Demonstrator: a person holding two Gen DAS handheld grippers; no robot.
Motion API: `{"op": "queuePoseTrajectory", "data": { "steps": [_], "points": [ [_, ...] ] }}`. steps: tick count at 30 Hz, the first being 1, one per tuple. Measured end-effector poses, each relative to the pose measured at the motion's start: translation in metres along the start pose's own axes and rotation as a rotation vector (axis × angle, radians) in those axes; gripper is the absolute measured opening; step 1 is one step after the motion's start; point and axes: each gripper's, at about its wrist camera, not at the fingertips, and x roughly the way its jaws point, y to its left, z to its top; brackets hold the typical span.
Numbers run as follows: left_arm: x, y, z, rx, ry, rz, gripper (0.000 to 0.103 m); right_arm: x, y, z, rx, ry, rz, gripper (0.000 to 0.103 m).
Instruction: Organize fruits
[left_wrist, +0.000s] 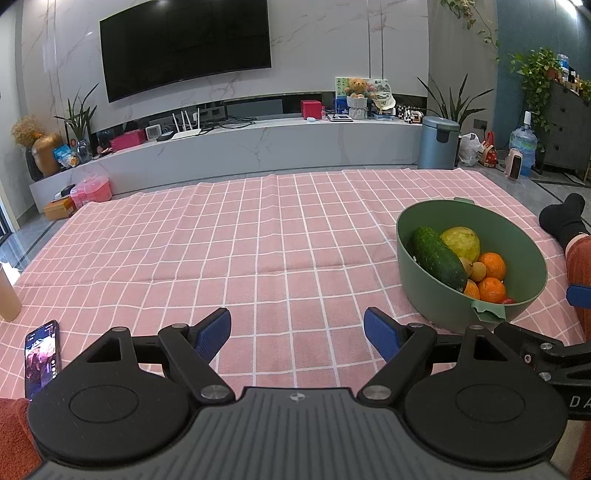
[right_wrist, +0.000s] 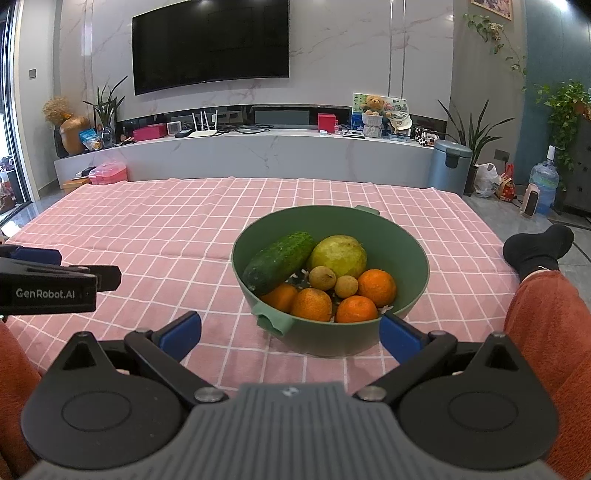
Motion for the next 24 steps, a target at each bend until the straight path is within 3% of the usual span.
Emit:
{"op": "queuePoseTrajectory", "data": {
  "steps": [24],
  "points": [
    [-0.0027, -0.0015, -0.0006, -0.020, 0.011, 0.004, 0.096, -0.0001, -0.0004, -0.0002, -0.002, 0.001, 0.011, 0.098]
  ]
}}
